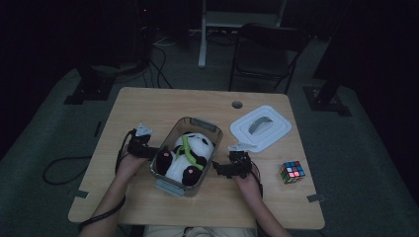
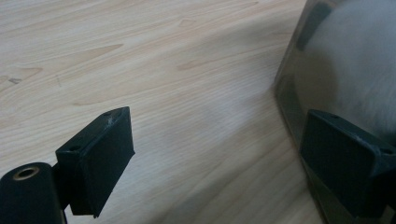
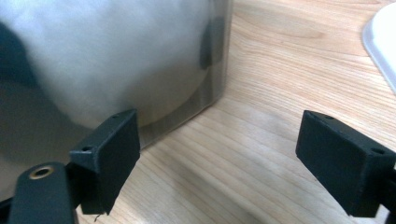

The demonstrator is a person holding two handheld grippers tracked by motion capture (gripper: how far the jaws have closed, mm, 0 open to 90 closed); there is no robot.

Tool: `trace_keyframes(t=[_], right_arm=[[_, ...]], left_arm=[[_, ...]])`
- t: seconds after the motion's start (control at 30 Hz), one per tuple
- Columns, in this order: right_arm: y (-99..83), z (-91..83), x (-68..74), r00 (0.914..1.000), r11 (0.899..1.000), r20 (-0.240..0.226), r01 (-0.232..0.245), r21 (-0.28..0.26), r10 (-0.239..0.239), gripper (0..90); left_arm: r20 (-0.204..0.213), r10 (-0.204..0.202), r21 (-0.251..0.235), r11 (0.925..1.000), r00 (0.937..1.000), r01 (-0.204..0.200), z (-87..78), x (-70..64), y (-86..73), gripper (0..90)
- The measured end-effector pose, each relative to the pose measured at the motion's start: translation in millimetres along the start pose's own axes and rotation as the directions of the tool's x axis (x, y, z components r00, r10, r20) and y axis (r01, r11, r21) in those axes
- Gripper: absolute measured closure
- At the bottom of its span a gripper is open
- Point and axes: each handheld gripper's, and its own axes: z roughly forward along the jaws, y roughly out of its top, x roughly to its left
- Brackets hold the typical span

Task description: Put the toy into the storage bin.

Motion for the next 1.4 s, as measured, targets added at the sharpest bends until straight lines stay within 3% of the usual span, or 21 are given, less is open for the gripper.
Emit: trace_keyframes(t=[0.13, 0.23, 0.37, 0.83, 0.97, 1.07, 1.2, 1.4], right_arm=[[0.0, -4.8, -7.4, 0.9998, 1.000, 0.020, -0.009, -0.018, 0.009, 13.6], [-0.3, -8.3, -12.4, 0.9994, 0.999, 0.030, -0.016, -0.029, 0.017, 13.7], [-1.1, -12.5, -17.8, 0.9988, 0.999, 0.046, -0.017, -0.035, 0.019, 13.9], [2.0, -21.9, -36.0, 0.9974, 0.998, 0.063, -0.032, -0.047, 0.035, 15.0], [3.4, -28.6, -41.1, 0.9962, 0.997, 0.077, -0.036, -0.061, 0.041, 14.9], [4.9, -36.6, -43.2, 0.9970, 0.997, 0.072, -0.022, -0.075, 0.027, 14.8], [7.3, -56.7, -48.5, 0.9922, 0.993, 0.125, 0.021, -0.119, -0.006, 14.8], [4.1, -90.7, -62.9, 0.9827, 0.987, 0.184, 0.010, -0.162, 0.020, 14.8]], left_arm=[[0.031, 0.012, 0.000, 0.9999, 0.9995, -0.012, 1.3, -13.1, -0.5, 10.8], [0.017, 0.046, 0.010, 0.9989, 0.9988, -0.046, 3.5, -22.8, -0.9, 10.8], [0.012, 0.031, 0.004, 0.9995, 0.9994, -0.031, 5.9, -30.7, -2.1, 10.8], [0.018, 0.066, 0.018, 0.9976, 0.9976, -0.067, 13.9, -49.1, 0.2, 10.8], [0.040, 0.089, 0.036, 0.9953, 0.9952, -0.090, 16.2, -54.5, -1.3, 10.8], [0.052, 0.104, 0.043, 0.9934, 0.9932, -0.106, 14.6, -56.7, -2.8, 10.6], [0.065, 0.122, 0.033, 0.9917, 0.9904, -0.124, 7.7, -57.6, -4.6, 10.6], [0.089, 0.151, 0.007, 0.9883, 0.9845, -0.152, -5.7, -60.6, -10.2, 10.6]])
